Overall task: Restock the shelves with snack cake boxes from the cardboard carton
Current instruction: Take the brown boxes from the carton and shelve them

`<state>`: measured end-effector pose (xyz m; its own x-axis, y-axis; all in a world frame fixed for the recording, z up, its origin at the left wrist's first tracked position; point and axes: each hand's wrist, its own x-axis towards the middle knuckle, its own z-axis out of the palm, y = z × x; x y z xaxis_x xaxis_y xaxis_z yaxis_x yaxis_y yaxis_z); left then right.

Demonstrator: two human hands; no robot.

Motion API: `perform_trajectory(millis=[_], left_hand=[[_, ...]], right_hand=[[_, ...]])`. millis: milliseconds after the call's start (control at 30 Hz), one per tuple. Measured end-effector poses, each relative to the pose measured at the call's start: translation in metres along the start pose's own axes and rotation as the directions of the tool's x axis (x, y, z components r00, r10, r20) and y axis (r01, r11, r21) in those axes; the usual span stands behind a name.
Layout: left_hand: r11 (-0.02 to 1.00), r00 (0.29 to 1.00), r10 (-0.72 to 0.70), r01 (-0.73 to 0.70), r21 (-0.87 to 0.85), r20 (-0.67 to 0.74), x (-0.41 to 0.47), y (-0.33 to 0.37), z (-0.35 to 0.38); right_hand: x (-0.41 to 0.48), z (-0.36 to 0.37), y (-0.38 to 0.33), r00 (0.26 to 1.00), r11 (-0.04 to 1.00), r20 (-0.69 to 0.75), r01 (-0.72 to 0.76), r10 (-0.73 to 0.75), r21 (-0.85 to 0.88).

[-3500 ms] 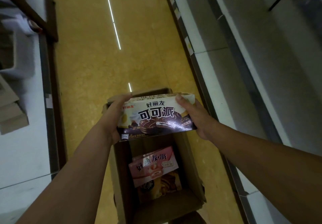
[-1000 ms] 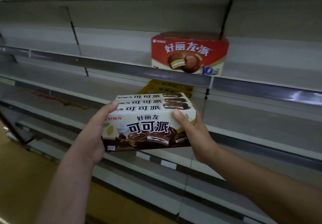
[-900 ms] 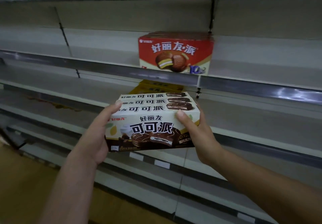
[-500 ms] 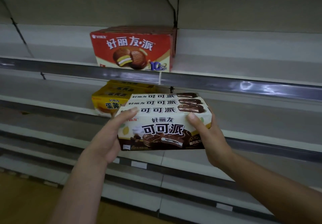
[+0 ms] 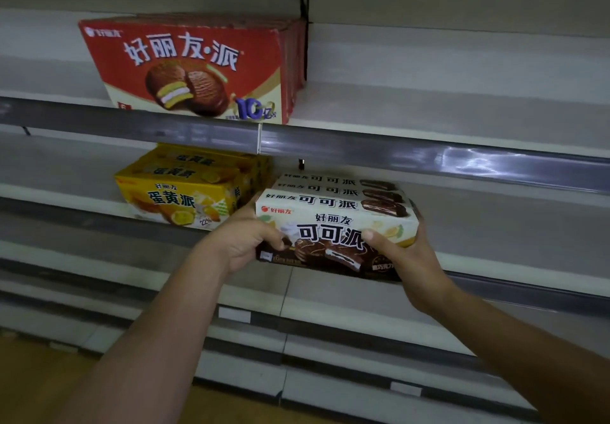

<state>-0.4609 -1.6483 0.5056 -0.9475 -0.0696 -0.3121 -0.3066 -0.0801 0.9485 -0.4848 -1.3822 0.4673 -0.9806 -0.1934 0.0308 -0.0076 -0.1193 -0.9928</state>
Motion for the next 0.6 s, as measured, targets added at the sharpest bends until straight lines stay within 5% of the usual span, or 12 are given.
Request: perform_trajectory(millis=[600], left_hand=[[0.998,0.98,-0.032,0.043,0.052,-0.197,0.081,-0.004,0.004]], right_hand=[[0.062,-0.001,0.02,0.996,0.98,-0.083,0.026,-0.044,-0.199]])
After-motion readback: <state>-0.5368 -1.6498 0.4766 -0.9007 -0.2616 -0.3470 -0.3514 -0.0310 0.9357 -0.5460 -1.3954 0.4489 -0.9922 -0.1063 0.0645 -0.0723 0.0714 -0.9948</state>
